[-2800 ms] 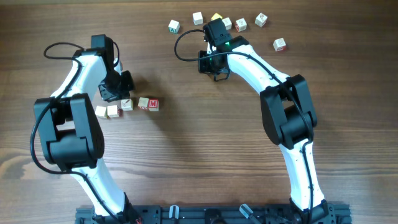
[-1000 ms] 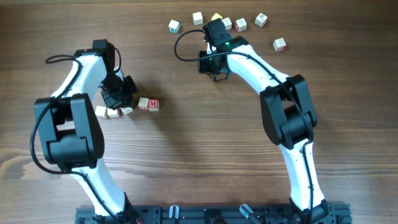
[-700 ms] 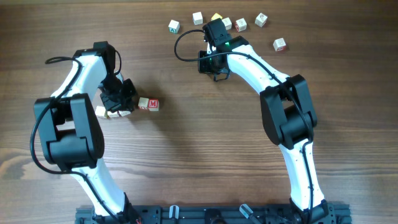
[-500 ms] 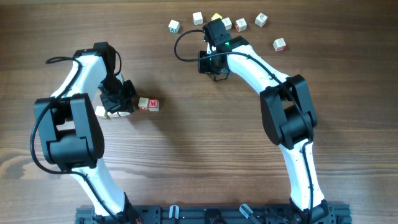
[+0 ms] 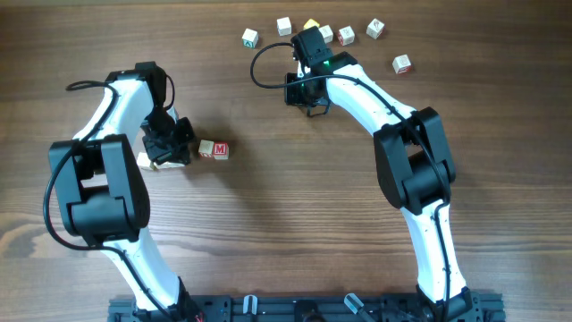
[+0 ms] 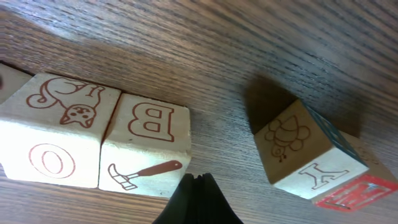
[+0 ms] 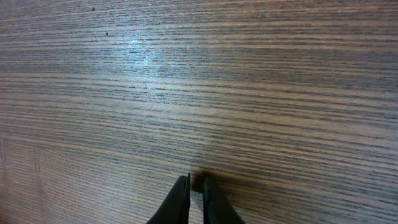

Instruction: Form a horizontal line

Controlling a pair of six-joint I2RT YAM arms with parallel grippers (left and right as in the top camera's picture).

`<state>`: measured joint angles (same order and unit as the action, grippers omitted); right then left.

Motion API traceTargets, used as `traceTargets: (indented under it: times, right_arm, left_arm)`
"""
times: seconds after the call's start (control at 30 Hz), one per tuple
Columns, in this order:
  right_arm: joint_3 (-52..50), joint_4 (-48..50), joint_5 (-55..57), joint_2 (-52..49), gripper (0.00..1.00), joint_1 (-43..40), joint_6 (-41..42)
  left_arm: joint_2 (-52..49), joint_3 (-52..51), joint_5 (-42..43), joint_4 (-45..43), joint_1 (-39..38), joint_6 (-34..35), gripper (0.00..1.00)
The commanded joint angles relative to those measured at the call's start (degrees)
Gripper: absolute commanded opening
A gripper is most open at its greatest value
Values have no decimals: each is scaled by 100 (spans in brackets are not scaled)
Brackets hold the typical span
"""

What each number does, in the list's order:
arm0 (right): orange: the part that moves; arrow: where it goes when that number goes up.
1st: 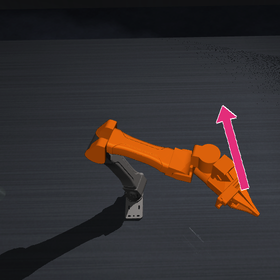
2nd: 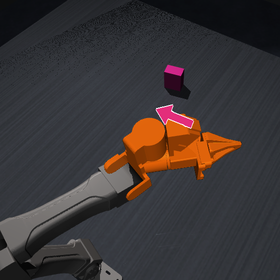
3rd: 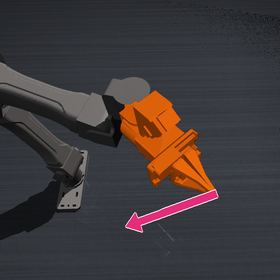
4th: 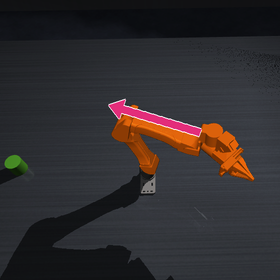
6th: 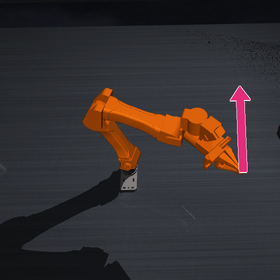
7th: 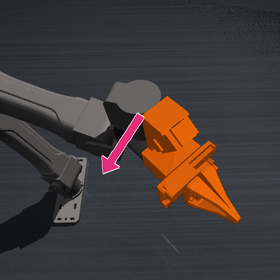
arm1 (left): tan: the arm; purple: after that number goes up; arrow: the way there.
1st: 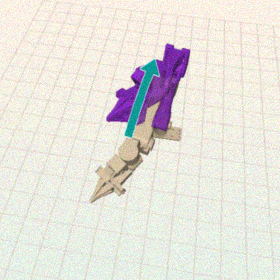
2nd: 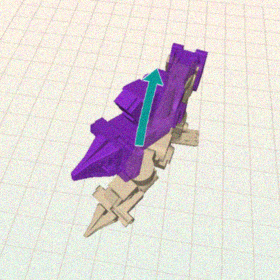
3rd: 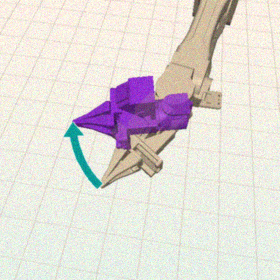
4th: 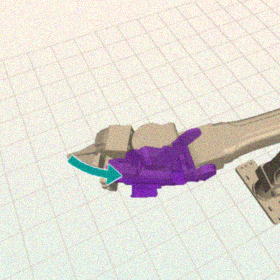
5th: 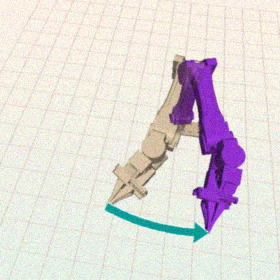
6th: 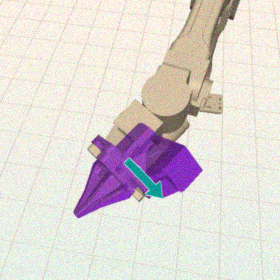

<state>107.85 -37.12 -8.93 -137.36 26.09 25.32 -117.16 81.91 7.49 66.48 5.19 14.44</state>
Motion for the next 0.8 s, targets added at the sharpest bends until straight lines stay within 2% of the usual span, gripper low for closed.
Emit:
traceTargets:
  times: [0.0,0.2,0.43,0.63,0.77]
  right_arm:
    - [-245,-50,262,-205,11,13,17]
    - [-245,-44,260,-205,10,13,26]
    - [-245,-46,260,-205,11,13,22]
    - [-245,-42,260,-205,11,13,26]
    - [-245,-44,262,-205,11,13,20]
  left_arm:
    - [-61,-28,-57,63,4,-68,4]
    - [-61,-26,391,-275,0,-46,4]
    - [-61,-26,433,-1762,0,588,4]
    - [-61,-26,1561,-3012,-214,708,4]
    - [-61,-26,1541,-3040,-595,660,5]
